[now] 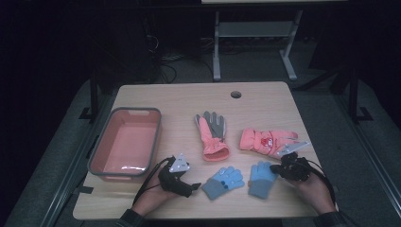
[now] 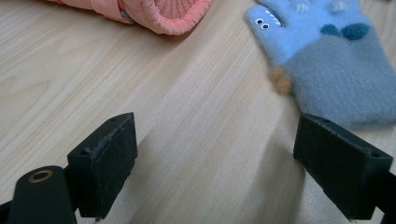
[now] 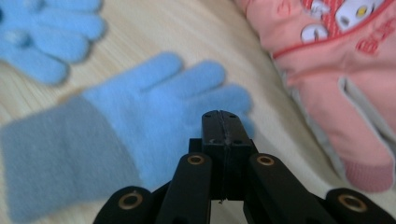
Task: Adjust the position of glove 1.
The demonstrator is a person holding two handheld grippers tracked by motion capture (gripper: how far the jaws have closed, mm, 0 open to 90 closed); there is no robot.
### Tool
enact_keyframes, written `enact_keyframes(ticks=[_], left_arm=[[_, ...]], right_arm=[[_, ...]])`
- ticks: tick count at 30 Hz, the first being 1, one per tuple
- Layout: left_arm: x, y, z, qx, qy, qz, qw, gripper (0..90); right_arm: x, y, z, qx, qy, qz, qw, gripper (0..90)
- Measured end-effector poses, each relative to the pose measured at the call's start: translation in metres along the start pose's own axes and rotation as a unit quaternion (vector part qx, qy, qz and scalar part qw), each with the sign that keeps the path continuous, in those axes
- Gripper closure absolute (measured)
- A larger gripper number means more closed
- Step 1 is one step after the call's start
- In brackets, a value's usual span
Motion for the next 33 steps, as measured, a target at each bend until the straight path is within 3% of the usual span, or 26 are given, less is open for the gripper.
enact_keyframes(ticks=[9,14,20,27,29,33], left_arm=[[0.000,0.000,0.000,0.000,-0.001,0.000,1.0000,12.7],[0.000,-0.001,0.000,0.003,0.001,0.000,1.0000,12.7],[0.000,-0.001,0.000,0.003,0.001,0.000,1.0000,12.7],[0.000,-0.001,0.000,0.003,0.001,0.000,1.0000,12.7],[0.000,0.000,0.000,0.002,0.001,0.000,1.0000,12.6],[0.000,0.000,0.000,-0.002,0.001,-0.001,1.0000,12.6]], right_arm=[[0.009,0.022,0.019,0.010,0.020,-0.009,0.9997,89.8],[0.015,0.032,0.029,0.011,0.016,-0.018,0.9997,89.6],[0.018,0.047,0.016,0.026,-0.026,-0.059,0.9976,77.5],[0.001,0.057,0.011,0.039,-0.011,-0.096,0.9946,69.5],[-0.004,0.057,0.012,0.039,-0.002,-0.098,0.9944,70.3],[-0.007,0.057,0.012,0.041,-0.004,-0.095,0.9946,82.0]])
Point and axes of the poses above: each handheld gripper's, and its own axes: x roughly backward along the jaws, z roughly out of its underside, y roughly to its left, the point moved 8 cm from there along -x, roughly forward along the jaws, and after that the axes turned 7 degrees about -z, right-handed, at the moved point
